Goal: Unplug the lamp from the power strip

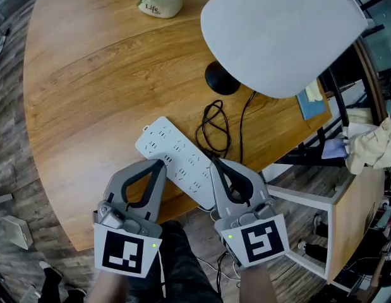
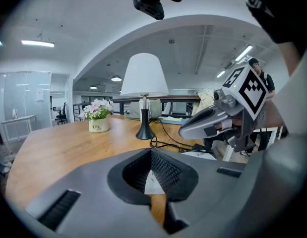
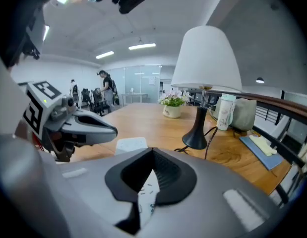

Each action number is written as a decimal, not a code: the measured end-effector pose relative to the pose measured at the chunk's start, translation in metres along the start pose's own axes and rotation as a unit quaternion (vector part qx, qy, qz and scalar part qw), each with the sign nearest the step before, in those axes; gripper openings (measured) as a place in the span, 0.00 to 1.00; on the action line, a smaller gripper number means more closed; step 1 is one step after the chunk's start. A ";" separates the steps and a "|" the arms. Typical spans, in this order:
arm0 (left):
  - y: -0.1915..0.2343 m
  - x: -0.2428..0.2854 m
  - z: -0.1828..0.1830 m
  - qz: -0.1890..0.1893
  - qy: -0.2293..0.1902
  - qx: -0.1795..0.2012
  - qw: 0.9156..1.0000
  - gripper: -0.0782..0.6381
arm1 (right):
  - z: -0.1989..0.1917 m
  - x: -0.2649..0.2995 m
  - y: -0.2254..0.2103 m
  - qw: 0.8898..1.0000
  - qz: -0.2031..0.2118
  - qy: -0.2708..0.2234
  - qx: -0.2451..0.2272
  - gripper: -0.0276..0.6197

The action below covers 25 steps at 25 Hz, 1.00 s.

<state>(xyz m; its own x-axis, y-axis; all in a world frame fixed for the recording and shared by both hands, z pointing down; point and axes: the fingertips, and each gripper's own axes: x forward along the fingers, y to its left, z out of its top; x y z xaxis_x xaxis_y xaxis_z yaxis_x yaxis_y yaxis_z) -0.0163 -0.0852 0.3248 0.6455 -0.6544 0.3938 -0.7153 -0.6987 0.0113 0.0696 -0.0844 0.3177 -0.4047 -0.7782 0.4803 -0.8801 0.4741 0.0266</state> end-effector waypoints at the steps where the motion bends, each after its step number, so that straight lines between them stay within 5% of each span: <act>1: 0.000 -0.001 0.001 -0.003 -0.003 -0.015 1.000 0.10 | 0.004 -0.005 0.001 1.000 0.006 -0.017 0.008 0.05; 11: 0.001 -0.013 0.039 -0.017 -0.069 -0.086 0.994 0.10 | 0.032 -0.041 -0.004 0.996 0.011 -0.086 0.030 0.05; 25: -0.012 -0.054 0.104 -0.014 -0.129 -0.098 0.987 0.10 | 0.078 -0.094 0.006 0.990 0.030 -0.139 0.018 0.05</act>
<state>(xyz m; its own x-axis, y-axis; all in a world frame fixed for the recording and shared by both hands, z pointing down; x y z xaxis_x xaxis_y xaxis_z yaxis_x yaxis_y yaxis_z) -0.0149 -0.0714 0.2073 0.6949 -0.7046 0.1436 -0.7174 -0.6652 0.2071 0.0830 -0.0407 0.2048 -0.5044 -0.8350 0.2198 -0.8589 0.5113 -0.0285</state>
